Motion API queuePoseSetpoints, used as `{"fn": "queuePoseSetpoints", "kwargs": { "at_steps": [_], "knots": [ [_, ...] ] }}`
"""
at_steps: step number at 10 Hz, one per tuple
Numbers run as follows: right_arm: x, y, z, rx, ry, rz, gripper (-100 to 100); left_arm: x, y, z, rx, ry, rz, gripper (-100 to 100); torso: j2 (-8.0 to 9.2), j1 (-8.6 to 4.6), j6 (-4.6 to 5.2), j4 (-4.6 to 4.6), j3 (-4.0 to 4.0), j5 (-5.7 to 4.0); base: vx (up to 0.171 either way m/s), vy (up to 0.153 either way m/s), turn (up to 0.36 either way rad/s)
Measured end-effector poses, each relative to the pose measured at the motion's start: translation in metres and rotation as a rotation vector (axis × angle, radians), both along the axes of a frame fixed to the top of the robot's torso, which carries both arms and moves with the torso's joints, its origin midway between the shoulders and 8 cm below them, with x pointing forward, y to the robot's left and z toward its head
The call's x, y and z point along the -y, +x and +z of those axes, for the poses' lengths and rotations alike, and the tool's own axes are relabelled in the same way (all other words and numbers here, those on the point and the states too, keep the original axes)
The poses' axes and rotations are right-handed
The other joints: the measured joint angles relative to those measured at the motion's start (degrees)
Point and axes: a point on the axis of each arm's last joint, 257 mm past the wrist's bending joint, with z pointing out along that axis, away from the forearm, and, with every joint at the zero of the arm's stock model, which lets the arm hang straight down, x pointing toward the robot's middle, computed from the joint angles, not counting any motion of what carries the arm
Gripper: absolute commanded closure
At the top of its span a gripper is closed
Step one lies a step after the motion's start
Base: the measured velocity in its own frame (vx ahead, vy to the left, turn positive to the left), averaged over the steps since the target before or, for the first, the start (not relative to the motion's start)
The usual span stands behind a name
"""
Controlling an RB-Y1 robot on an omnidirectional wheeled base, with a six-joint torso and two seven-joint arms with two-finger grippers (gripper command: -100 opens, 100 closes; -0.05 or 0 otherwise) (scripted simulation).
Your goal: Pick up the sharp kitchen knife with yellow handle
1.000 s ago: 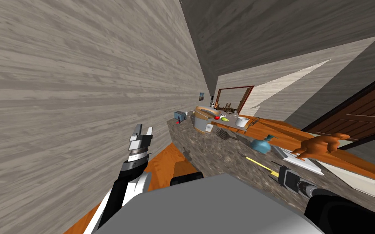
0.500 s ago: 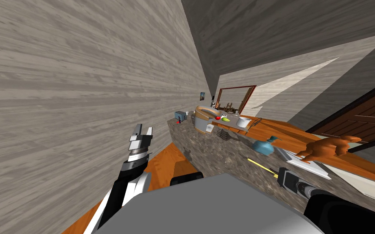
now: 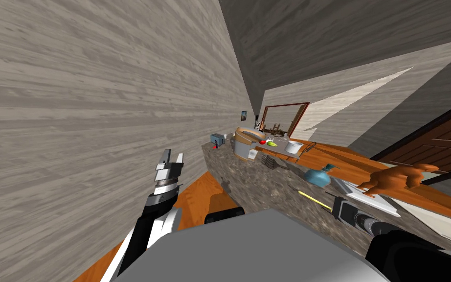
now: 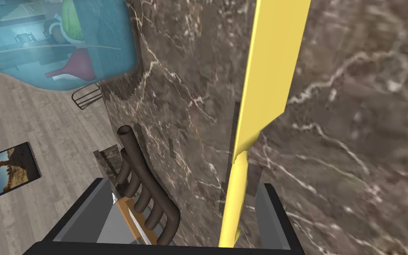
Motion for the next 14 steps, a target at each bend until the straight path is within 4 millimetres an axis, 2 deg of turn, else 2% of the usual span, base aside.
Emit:
{"fn": "queuePoseSetpoints", "kwargs": {
  "at_steps": [2,4,14],
  "knots": [
    [0.004,0.006,0.014,0.002,0.015,0.012,-100,0.0,0.0,0.0,0.0,0.0,0.0,0,0.1,0.01,-0.02,0.02,0.06,0.01,-0.057,0.013,0.181],
    [0.0,0.001,0.016,-0.018,0.061,0.015,-100,0.0,0.0,0.0,0.0,0.0,0.0,0,0.05,-0.13,0.01,0.02,0.04,-0.03,-0.035,-0.022,0.135],
    [-0.026,-0.057,-0.008,-0.183,0.336,-0.054,-100,0.0,0.0,0.0,0.0,0.0,0.0,0,-0.01,-0.28,0.01,0.0,0.0,-0.08,-0.025,-0.035,0.127]
  ]
}}
